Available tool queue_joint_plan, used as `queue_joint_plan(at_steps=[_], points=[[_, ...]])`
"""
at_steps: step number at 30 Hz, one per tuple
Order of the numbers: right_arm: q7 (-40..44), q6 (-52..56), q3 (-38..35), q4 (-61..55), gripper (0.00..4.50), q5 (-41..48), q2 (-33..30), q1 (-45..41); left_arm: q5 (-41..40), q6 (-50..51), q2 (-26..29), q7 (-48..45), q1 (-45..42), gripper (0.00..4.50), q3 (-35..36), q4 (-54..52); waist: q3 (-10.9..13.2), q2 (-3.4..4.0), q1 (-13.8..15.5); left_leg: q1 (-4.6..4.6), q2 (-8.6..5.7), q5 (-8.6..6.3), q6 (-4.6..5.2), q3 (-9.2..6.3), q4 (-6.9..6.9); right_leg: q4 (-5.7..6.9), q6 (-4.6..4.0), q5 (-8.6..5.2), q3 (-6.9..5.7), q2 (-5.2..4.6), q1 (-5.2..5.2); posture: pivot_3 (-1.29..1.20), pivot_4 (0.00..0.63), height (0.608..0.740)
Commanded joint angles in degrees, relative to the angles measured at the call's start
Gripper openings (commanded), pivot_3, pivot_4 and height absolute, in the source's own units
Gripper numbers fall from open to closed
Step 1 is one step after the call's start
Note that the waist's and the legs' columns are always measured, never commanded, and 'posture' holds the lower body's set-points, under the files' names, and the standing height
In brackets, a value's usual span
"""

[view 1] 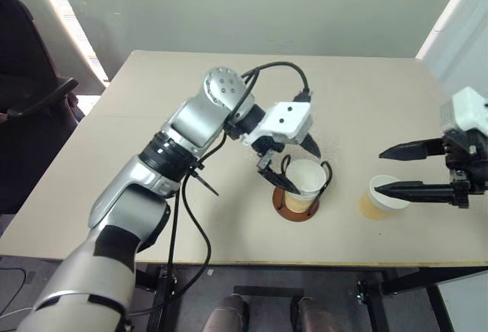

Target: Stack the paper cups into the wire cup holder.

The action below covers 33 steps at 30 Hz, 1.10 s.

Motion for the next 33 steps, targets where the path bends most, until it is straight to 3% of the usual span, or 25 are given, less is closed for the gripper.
queue_joint_plan(at_steps=[1,9,15,25,28,33], points=[[-1.9,-0.4,0.5,-2.3,3.32,-1.6,-0.2,1.8,-1.6,1.7,1.0,1.1,-2.5,4.47,6.7,0.3,0.0,0.0,0.0,0.0,0.0,0.0,0.0,0.0,-0.01,0.0,0.01,-0.01,0.0,0.0,0.0,0.0,0.15,0.74],[-1.5,-8.6,6.2,-3.7,3.32,-13.1,-1.6,9.6,-3.6,6.0,7.9,0.9,3.3,4.47,14.2,-1.4,0.0,0.07,-0.1,0.04,0.01,-0.1,0.0,0.0,-0.02,-0.04,0.05,-0.05,0.02,0.01,-0.01,0.0,0.15,0.74],[-1.1,-16.6,14.7,0.7,3.32,-23.9,-3.3,11.4,-2.7,8.6,11.8,4.7,8.3,4.47,16.7,-4.4,0.0,0.06,0.1,0.02,0.0,-0.1,0.01,-0.01,0.04,-0.04,0.04,-0.03,0.01,0.01,0.01,0.0,0.15,0.74],[3.0,-23.6,23.1,6.4,3.32,-31.1,-1.0,7.9,-5.2,13.8,13.8,7.6,12.9,4.47,19.1,-11.9,0.0,0.06,0.0,0.08,0.0,-0.1,0.01,0.0,0.04,-0.01,0.01,-0.02,0.02,0.01,0.03,0.0,0.15,0.74],[3.4,-26.1,26.7,7.2,2.74,-34.0,1.4,5.2,-5.4,14.1,14.2,8.1,14.2,4.5,19.2,-13.3,0.0,0.06,-0.2,0.11,0.02,-0.1,0.01,0.0,0.03,0.01,-0.01,-0.01,0.02,0.02,0.03,0.0,0.15,0.74],[4.4,-27.4,30.3,9.0,1.08,-37.6,3.8,2.5,-4.4,12.4,14.9,7.6,16.4,4.5,18.1,-14.2,0.0,0.06,-0.2,0.14,0.05,-0.09,0.01,0.0,0.03,0.03,-0.05,0.02,0.0,0.02,0.04,0.0,0.15,0.74]])
